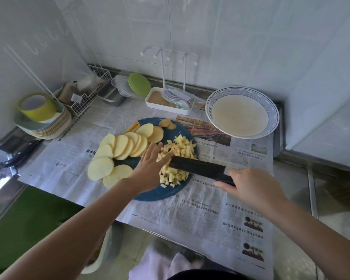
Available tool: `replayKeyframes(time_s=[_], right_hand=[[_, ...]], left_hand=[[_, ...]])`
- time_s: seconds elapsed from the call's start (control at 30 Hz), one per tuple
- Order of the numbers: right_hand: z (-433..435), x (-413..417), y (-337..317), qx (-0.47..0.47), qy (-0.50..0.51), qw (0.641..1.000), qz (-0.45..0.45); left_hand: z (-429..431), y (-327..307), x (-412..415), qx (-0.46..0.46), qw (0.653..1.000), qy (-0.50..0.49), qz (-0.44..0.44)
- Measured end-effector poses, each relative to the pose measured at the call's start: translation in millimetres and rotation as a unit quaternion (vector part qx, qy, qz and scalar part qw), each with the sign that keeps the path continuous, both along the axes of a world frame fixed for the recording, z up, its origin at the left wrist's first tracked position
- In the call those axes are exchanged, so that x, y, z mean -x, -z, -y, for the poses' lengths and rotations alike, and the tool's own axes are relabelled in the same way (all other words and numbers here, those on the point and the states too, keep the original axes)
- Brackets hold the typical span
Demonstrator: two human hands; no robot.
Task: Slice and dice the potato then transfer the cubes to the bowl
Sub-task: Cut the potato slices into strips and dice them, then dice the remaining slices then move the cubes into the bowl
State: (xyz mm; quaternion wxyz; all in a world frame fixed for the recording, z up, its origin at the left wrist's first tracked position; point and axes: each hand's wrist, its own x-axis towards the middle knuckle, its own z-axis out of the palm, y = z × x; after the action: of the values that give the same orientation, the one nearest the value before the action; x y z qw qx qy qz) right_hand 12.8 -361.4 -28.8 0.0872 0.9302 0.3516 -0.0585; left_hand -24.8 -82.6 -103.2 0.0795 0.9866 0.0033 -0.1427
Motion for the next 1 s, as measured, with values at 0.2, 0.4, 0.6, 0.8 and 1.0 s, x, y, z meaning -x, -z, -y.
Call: replayKeyframes(time_s=[0.2, 0.4, 0.6, 0.8, 1.0], right_hand=[[18, 1, -1, -0.154, 0.114, 0.977, -0.098], [-3, 9, 23, -0.270, 0.158, 0.917, -0.248], [-33, 38, 44, -0.298, 0.223, 0.765, -0.525], [-60, 57, 70, -0.284, 0.248, 0.691, -0.616], [-74, 54, 80, -0.292, 0.272, 0.687, -0.607]], left_hand=[[-11, 4, -7, 0.164, 0.975, -0.085, 0.123], [-13, -2, -8, 0.235, 0.910, -0.236, 0.248], [-42, -19, 10, 0.233, 0.898, -0.300, 0.224], [-60, -13, 62, 0.208, 0.882, -0.390, 0.163], [-62, 4, 95, 0.195, 0.859, -0.450, 0.150]])
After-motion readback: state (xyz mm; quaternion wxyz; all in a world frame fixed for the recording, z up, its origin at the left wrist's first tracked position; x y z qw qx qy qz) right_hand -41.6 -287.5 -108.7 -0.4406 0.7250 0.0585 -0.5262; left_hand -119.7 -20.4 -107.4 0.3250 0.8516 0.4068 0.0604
